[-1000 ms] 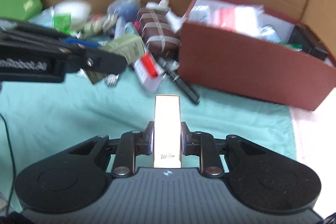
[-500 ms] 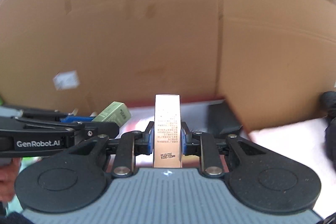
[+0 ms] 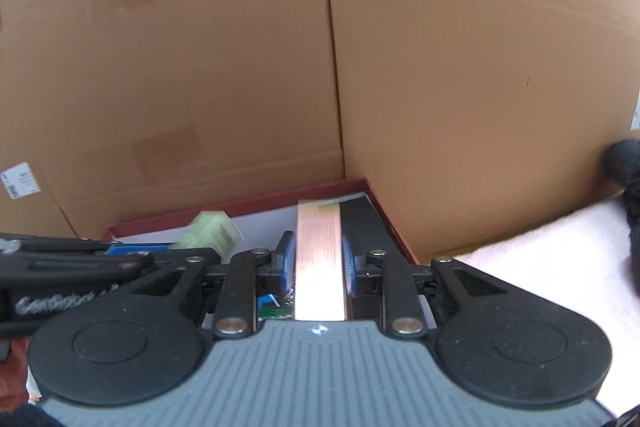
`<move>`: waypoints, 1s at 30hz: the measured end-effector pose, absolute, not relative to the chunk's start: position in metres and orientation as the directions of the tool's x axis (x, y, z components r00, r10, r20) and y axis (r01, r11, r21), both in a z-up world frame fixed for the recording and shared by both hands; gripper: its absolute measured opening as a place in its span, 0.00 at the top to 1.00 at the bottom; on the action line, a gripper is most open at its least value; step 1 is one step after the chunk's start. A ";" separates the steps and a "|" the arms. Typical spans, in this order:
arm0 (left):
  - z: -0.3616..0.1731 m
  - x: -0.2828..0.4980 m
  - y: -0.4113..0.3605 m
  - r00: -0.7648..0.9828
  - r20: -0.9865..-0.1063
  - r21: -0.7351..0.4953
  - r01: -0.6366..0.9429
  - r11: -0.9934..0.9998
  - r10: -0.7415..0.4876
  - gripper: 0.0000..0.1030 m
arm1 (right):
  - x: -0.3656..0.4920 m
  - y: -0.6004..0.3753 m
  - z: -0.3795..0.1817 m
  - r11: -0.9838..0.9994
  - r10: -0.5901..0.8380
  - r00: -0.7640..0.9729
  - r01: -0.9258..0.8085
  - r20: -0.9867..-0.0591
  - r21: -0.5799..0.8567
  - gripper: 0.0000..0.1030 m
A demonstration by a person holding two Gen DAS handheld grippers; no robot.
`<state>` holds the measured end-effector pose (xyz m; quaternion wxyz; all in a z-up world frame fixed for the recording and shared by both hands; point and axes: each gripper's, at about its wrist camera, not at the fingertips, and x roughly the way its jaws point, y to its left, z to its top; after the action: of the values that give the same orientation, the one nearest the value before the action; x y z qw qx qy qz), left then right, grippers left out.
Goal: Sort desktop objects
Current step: 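Lift both boxes into the brown box and open both grippers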
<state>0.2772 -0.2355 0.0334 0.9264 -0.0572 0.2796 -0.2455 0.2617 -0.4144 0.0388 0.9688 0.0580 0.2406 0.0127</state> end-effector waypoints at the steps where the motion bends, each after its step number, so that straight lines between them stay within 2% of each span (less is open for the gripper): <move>1: 0.034 0.277 -0.232 0.736 -0.482 -0.243 0.408 0.880 -0.475 0.34 | 0.264 -0.418 0.037 0.992 0.054 0.883 0.008 -0.466 0.129 0.74; 2: 0.034 0.276 -0.228 0.746 -0.471 -0.246 0.400 0.883 -0.470 0.22 | 0.265 -0.422 0.035 0.989 0.057 0.886 0.011 -0.460 0.144 0.69; 3: 0.035 0.278 -0.225 0.752 -0.457 -0.257 0.399 0.880 -0.474 0.19 | 0.264 -0.426 0.035 0.986 0.067 0.891 0.010 -0.450 0.166 0.57; 4: 0.035 0.280 -0.220 0.759 -0.446 -0.271 0.390 0.880 -0.474 0.14 | 0.263 -0.430 0.034 0.982 0.072 0.894 0.013 -0.443 0.187 0.48; 6: 0.036 0.282 -0.218 0.762 -0.446 -0.294 0.371 0.881 -0.470 0.07 | 0.258 -0.432 0.032 0.978 0.049 0.900 0.044 -0.434 0.202 0.20; 8: 0.037 0.283 -0.213 0.762 -0.451 -0.303 0.359 0.883 -0.465 0.04 | 0.252 -0.432 0.032 0.980 0.028 0.907 0.058 -0.421 0.191 0.07; 14: 0.041 0.270 -0.212 0.784 -0.445 -0.239 0.361 0.901 -0.432 0.03 | 0.244 -0.423 0.030 0.986 0.007 0.885 0.072 -0.466 0.151 0.02; 20: 0.043 0.254 -0.198 0.778 -0.446 -0.258 0.363 0.895 -0.443 0.03 | 0.238 -0.406 0.032 0.989 -0.015 0.850 0.090 -0.527 0.118 0.02; 30: 0.062 0.182 -0.154 0.771 -0.438 -0.273 0.377 0.885 -0.463 0.03 | 0.192 -0.345 0.057 1.000 -0.010 0.844 0.022 -0.536 0.016 0.02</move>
<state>0.1819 -0.1544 0.0623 0.9371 -0.0849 0.2538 -0.2239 0.1917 -0.3449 0.0566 0.9603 0.0110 0.2788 -0.0085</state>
